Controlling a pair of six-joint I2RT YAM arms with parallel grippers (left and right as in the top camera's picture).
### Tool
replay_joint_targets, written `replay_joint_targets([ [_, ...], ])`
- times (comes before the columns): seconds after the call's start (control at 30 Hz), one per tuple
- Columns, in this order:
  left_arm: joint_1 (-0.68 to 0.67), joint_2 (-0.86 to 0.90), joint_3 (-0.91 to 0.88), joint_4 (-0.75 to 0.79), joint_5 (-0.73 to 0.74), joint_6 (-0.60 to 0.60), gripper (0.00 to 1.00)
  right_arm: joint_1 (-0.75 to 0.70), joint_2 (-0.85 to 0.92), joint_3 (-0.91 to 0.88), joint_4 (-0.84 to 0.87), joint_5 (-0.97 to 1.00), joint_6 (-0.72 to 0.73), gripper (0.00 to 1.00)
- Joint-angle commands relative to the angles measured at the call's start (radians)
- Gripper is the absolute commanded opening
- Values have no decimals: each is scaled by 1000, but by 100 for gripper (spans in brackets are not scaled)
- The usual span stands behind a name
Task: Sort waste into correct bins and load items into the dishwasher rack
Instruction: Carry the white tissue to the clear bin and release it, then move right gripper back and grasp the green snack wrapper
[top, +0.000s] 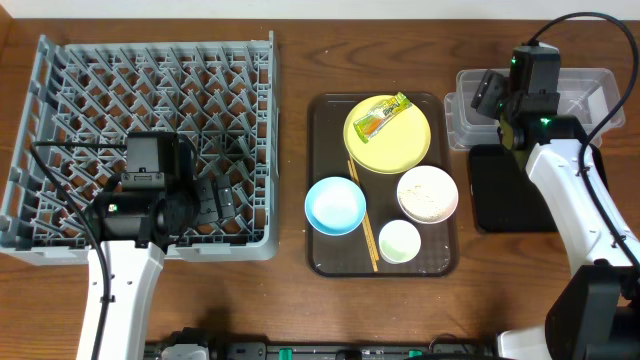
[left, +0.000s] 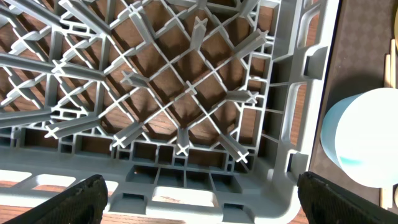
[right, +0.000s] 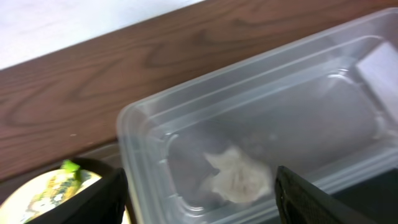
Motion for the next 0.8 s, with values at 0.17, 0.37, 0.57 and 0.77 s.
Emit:
replay_joint_targets([
  [0.17, -4, 1, 14, -2, 5, -9, 99, 20, 10, 6, -5, -124, 3, 77],
  [0.37, -4, 1, 14, -2, 5, -9, 99, 104, 13, 5, -6, -176, -5, 77],
  [0.57, -4, 1, 14, -2, 5, -9, 99, 219, 69, 5, 2, -146, -4, 75],
  [0.77, -4, 1, 14, -2, 5, -9, 99, 293, 216, 5, 73, -141, 111, 71],
])
